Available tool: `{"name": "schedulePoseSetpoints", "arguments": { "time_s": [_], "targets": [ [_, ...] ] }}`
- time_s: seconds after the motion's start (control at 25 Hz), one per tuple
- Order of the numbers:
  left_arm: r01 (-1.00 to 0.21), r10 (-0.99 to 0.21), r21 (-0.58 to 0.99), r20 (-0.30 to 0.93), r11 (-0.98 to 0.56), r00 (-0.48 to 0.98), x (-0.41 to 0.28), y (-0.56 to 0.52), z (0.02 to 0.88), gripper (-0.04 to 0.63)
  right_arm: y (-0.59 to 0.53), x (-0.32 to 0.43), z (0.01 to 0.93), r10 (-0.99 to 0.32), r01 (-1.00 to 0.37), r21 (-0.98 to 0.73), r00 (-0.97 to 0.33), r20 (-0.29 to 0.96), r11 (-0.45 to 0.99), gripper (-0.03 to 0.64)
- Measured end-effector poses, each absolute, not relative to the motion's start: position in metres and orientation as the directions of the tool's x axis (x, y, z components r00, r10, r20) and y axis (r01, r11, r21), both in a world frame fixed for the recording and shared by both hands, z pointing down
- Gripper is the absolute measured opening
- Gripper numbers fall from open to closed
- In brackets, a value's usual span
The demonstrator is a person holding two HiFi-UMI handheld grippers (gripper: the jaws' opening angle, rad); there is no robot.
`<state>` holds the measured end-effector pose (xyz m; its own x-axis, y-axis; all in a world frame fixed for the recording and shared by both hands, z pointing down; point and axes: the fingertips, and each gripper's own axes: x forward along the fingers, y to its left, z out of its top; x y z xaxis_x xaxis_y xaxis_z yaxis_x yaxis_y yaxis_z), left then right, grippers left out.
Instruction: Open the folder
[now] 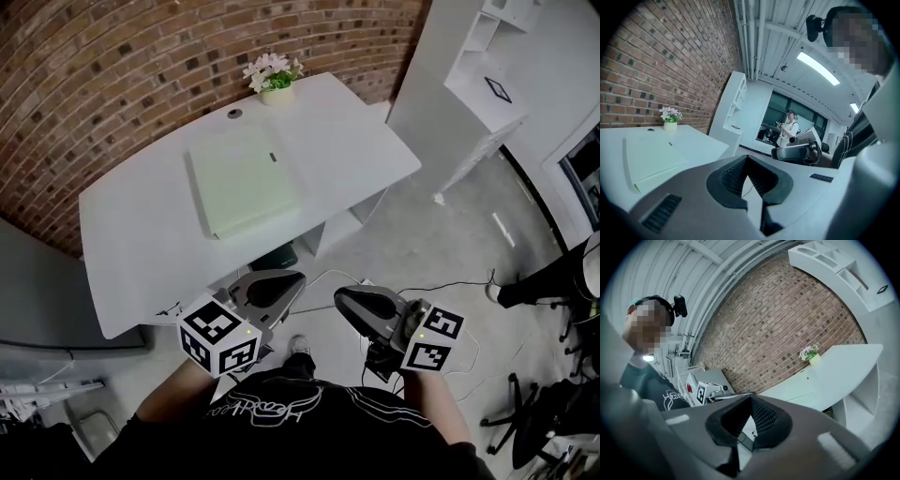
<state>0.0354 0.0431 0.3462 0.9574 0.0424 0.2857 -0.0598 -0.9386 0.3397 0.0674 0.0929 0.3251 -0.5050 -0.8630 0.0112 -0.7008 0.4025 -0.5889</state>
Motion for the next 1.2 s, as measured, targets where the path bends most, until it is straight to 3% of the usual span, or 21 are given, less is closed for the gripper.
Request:
{"name": "schedulePoseSetpoints", "arguments": {
  "time_s": [0.32, 0.72, 1.2],
  "targets": [
    [-0.177, -0.080, 0.283, 0.325, -0.943, 0.942, 0.058, -0.026, 0.360, -0.005, 0.037, 0.098, 0.337, -0.838, -0.677, -0.594, -0.546, 0.010, 0.434, 0.003],
    [-0.232, -0.128, 0.280, 0.346, -0.932, 0.929, 0.056, -0.058, 0.378, -0.005, 0.008, 0.097, 0.358, -0.811, -0.676, -0.584, -0.583, 0.050, 0.450, 0.003],
    [-0.341, -0.246, 0.128, 0.471, -0.931, 0.847, 0.051, -0.083, 0.410, 0.029, -0.005, 0.105, 0.374, -0.775, -0.630, -0.632, -0.627, 0.073, 0.451, 0.003]
  ]
}}
